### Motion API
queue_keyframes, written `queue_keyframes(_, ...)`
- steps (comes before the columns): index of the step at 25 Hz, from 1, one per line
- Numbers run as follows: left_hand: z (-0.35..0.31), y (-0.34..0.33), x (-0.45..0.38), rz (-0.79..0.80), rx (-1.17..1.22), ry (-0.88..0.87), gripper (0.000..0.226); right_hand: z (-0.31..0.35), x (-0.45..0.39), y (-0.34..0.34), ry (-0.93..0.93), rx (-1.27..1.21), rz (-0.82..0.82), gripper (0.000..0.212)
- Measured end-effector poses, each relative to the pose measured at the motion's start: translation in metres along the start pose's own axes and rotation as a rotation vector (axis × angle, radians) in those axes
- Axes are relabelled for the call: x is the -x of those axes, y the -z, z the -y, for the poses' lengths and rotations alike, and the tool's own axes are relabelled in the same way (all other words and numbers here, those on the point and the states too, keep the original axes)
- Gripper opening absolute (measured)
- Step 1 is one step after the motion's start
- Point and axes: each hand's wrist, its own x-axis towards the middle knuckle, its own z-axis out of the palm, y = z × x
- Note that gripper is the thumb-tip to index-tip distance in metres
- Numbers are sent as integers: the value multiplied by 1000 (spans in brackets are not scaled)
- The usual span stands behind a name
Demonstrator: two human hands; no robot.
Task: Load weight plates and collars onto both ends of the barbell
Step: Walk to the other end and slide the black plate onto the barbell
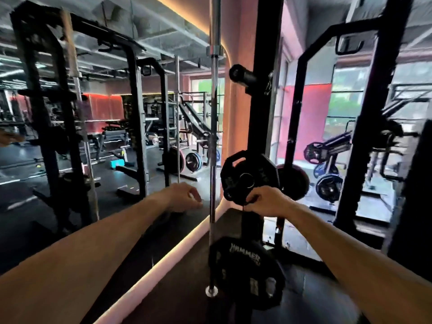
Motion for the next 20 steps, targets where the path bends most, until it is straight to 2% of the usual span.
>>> queue_keyframes(3, 9, 2, -63, 12, 85, -110, 26, -16, -19, 0, -116, 6, -64, 15)
queue_keyframes(8, 5, -14, -145, 7, 139, -212, 17, -40, -48, 4, -269, 47, -91, 15)
queue_keyframes(12, -4, -18, -202, -81, 231, -263, 10, -63, -84, 17, -321, -8, -141, 24)
queue_keyframes(17, -22, -11, -270, -256, 223, -317, 38, -91, -120, 27, -367, -33, -305, 43)
queue_keyframes(20, -33, -17, -302, -204, 181, -387, 57, -104, -135, 25, -412, -57, -239, 56)
